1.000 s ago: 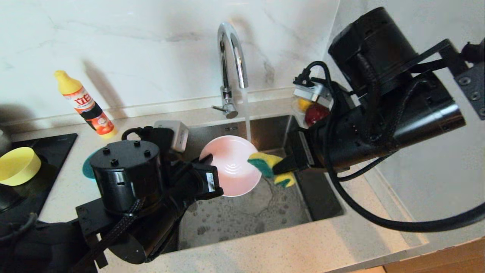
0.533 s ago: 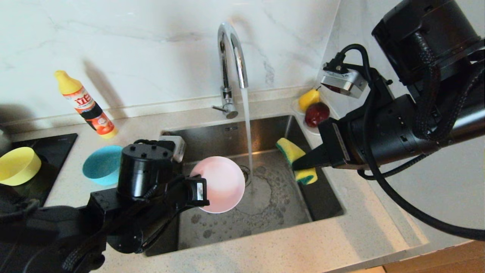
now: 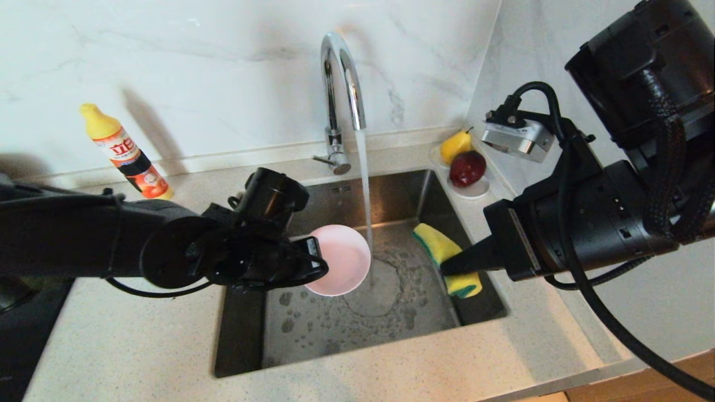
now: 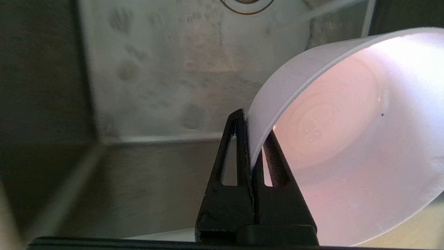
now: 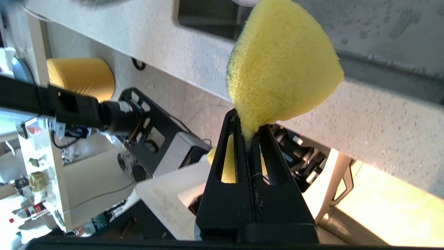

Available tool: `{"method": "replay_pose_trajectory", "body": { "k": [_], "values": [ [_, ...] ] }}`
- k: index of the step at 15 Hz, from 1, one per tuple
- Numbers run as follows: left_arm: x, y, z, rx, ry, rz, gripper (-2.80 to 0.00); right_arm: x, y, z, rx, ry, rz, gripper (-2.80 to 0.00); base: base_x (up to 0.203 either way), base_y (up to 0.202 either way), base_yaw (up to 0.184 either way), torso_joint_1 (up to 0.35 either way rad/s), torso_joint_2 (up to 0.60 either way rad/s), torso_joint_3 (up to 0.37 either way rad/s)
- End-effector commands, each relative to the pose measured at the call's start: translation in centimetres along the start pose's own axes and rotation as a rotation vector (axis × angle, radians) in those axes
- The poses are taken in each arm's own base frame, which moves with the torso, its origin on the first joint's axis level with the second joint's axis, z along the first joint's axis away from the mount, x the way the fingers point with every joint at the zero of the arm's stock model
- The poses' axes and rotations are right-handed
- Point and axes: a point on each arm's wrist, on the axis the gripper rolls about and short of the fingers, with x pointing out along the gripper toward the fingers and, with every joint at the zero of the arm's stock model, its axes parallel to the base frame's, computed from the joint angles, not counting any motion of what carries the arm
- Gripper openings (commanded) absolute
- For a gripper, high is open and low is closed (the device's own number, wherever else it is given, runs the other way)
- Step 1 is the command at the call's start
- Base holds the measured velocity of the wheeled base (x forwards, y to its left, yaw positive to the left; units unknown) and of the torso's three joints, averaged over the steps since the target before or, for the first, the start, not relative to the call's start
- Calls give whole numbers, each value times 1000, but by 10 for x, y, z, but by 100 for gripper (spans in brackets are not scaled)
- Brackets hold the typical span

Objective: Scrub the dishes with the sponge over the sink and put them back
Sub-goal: Rinse the bowl

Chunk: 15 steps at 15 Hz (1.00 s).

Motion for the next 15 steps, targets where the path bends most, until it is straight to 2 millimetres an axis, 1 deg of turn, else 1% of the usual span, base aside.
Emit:
{"method": "replay_pose_trajectory", "body": {
  "k": [1,4,7,11,15],
  "values": [
    [34,-11,5,-40,43,34,-280,-1,-1,-4,4,11,-1,-280,0,0,0,0,0,0],
    [49,-23,15,-81,34,24,-280,1,-1,-4,5,15,-3,-280,0,0,0,0,0,0],
    [66,-30,19,-113,22,16,-280,-1,-1,-5,4,16,-1,-280,0,0,0,0,0,0],
    [77,-40,28,-152,-6,-9,-280,2,-5,-11,11,42,-15,-280,0,0,0,0,0,0],
    [92,-43,26,-171,-2,-4,-280,1,-6,-14,11,44,-19,-280,0,0,0,0,0,0]
  ]
}}
